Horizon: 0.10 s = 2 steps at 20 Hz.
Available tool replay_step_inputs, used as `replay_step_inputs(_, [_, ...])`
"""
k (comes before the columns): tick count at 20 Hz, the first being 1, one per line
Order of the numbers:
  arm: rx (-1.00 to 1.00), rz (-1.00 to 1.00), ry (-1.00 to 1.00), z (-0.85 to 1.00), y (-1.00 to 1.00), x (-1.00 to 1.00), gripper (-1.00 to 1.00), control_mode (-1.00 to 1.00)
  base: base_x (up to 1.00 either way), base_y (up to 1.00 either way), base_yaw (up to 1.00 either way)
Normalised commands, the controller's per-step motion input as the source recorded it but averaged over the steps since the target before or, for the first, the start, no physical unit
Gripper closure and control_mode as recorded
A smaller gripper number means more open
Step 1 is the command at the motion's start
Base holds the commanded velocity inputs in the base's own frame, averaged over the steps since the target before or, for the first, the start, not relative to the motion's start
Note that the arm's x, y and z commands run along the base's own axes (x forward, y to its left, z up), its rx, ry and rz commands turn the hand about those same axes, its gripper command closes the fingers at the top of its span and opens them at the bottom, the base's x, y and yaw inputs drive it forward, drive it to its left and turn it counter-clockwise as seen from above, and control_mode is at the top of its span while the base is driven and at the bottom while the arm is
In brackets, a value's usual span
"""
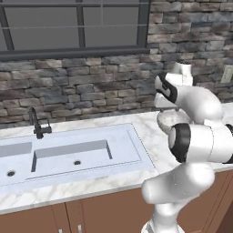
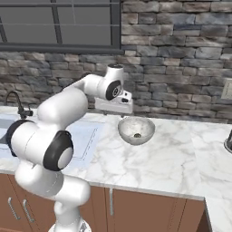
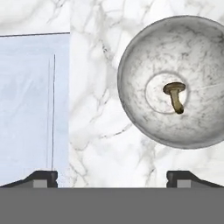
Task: Pick the limes from the cabinet and place them in one bowl. Pick the mushroom from the sink and place it in the other bowl.
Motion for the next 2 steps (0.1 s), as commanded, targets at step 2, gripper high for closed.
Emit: replay_step_inputs(2, [0.02,-0.01,-0.05,-0.01,0.50,-0.14,-1.00,-1.00,0.00,0.00,0.00])
